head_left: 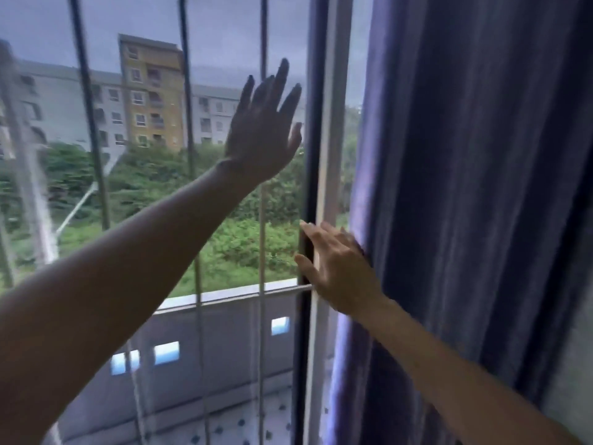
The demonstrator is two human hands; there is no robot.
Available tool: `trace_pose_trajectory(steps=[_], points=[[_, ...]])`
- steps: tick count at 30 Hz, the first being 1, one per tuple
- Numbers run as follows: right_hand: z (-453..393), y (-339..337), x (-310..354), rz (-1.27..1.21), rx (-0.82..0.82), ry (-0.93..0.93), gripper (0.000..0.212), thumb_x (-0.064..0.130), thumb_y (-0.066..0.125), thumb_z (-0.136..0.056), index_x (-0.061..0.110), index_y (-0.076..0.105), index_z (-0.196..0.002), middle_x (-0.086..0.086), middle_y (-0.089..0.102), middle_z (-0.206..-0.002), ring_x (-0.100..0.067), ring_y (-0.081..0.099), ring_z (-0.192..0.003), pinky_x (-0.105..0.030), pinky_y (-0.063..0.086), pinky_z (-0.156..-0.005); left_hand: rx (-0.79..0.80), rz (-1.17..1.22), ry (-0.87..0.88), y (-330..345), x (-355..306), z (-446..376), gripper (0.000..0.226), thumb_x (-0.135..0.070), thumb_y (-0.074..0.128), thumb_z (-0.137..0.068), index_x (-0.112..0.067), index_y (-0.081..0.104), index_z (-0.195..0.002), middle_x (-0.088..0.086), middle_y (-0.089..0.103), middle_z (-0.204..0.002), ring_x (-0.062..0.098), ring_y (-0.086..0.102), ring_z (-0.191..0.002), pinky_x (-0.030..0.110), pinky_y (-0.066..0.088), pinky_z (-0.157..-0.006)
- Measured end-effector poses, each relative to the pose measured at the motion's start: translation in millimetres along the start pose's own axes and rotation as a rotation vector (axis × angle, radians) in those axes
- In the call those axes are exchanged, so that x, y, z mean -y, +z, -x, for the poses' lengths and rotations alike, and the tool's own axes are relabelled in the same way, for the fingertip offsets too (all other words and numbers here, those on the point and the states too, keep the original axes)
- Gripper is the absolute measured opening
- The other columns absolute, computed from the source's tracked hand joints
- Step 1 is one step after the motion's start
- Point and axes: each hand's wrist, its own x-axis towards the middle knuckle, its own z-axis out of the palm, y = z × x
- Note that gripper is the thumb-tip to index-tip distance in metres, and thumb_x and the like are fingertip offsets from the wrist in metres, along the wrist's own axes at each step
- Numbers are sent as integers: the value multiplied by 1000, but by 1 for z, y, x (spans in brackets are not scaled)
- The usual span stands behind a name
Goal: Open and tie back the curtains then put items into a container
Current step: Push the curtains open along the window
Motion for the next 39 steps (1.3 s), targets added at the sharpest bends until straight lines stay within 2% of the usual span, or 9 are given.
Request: trace_pose_trajectory(steps=[5,9,14,19,22,27,30,33,39], points=[[30,-8,-74,401,144,-24,63,49,46,-88,17,44,-143,-10,49,-143,-28,38,-138,-49,23,-116,-52,228,-48,39,-82,-30,61,-43,33,-96,-9,30,-147,18,15,-157,30,26,-142,42,20,-117],[45,-13,-117,558,218,-26,79,54,59,-81,22,33,-149,-13,35,-153,-31,29,-143,-53,16,-117,49,445,-145,77,-147,-56,82,-65,27,-91,-11,11,-151,17,4,-158,30,14,-145,47,17,-118],[39,-10,-163,643,215,-16,83,50,66,-76,25,34,-148,-10,23,-158,-31,23,-145,-53,9,-117,38,777,-291,108,-210,-95,100,-72,41,-83,-12,1,-151,22,0,-157,39,6,-144,50,18,-115],[29,-5,-219,727,179,48,75,30,56,-80,19,31,-150,-8,20,-160,-30,20,-146,-52,7,-118,-67,858,-268,158,-255,-134,69,-44,29,-95,-6,12,-151,28,5,-155,43,6,-143,52,15,-117],[26,-9,-260,796,167,112,78,35,52,-84,13,23,-152,-5,17,-160,-27,16,-147,-52,5,-119,-119,891,-250,185,-284,-159,61,-35,22,-97,-7,16,-151,25,3,-156,40,4,-144,50,9,-118],[22,-27,-337,889,162,187,84,49,52,-85,10,21,-152,-4,18,-160,-26,14,-148,-51,3,-119,-187,946,-181,224,-339,-203,57,-30,24,-100,-8,13,-150,22,-1,-157,38,2,-145,48,8,-119],[30,-37,-381,946,146,271,82,32,53,-79,10,22,-152,-5,18,-160,-26,15,-148,-51,3,-119,-191,987,-124,244,-381,-224,56,-25,25,-99,-8,9,-151,21,-3,-157,37,-1,-145,48,8,-119],[45,-45,-423,954,128,348,76,20,41,-82,9,18,-153,-6,15,-161,-27,12,-148,-49,4,-120,-180,1042,-119,262,-423,-240,57,-20,24,-98,-10,7,-151,19,-6,-158,36,-4,-145,48,7,-119],[72,-75,-518,988,54,400,63,12,30,-89,9,24,-152,-8,19,-160,-29,16,-147,-46,10,-120,-151,1142,-115,293,-512,-279,59,-15,24,-96,-12,6,-152,17,-9,-158,35,-6,-145,49,7,-119]])
